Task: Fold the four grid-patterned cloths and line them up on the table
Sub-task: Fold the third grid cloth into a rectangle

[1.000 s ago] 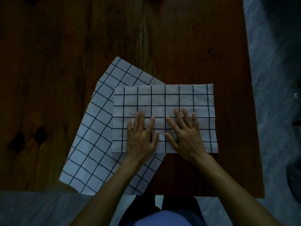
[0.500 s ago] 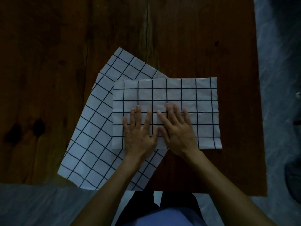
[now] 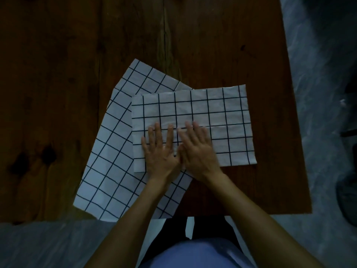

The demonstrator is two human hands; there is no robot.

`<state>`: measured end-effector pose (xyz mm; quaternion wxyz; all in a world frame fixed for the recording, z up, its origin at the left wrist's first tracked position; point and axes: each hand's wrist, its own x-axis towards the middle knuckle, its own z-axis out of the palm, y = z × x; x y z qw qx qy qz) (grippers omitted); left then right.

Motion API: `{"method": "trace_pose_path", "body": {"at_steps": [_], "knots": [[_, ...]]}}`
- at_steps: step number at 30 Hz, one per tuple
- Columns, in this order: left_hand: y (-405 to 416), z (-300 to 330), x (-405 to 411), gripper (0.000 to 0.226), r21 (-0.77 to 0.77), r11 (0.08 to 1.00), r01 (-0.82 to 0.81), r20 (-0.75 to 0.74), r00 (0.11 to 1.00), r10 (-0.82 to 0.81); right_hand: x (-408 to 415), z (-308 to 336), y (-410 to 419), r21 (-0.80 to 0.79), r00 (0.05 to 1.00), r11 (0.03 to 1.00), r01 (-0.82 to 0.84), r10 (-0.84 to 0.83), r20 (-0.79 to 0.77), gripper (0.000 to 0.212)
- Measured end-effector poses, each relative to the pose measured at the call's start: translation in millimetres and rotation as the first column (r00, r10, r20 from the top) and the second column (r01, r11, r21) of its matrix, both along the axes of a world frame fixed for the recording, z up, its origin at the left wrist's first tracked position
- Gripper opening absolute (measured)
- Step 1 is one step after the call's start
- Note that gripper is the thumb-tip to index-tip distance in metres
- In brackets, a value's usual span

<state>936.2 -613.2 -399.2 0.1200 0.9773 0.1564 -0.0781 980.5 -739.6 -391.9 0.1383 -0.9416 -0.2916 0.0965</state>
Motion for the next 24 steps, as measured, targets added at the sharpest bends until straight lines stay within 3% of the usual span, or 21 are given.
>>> {"method": "trace_pose_path", "body": {"at_steps": [5,12,16,20,24], "knots": [[5,0,-3,0.059,-0.053,0.997,-0.049,0.03,0.998,0.05,8,-10,-27,-0.084,0.996,0.993,0.088,-0.091,-0.026,0.055],[47,2,-20,0.07,0.041,0.999,-0.026,0.005,1.0,0.025,18,-3,-74,-0.144,0.968,0.958,0.247,-0.251,-0.009,0.065],[15,17,4,0.058,0.032,0.999,0.014,0.106,0.994,-0.018,10,7,-37,-0.004,0.984,0.989,0.149,-0.148,0.101,0.057],[-9,11,14,0.056,-0.158,0.984,0.079,0.074,0.995,-0.068,-1,-3,3,0.026,0.996,0.996,0.082,-0.081,-0.026,0.054],[33,-4,-8,0.065,-0.034,0.996,0.084,0.028,0.996,-0.083,13,-9,-53,-0.039,0.984,0.983,0.178,-0.177,0.013,0.055]]}}
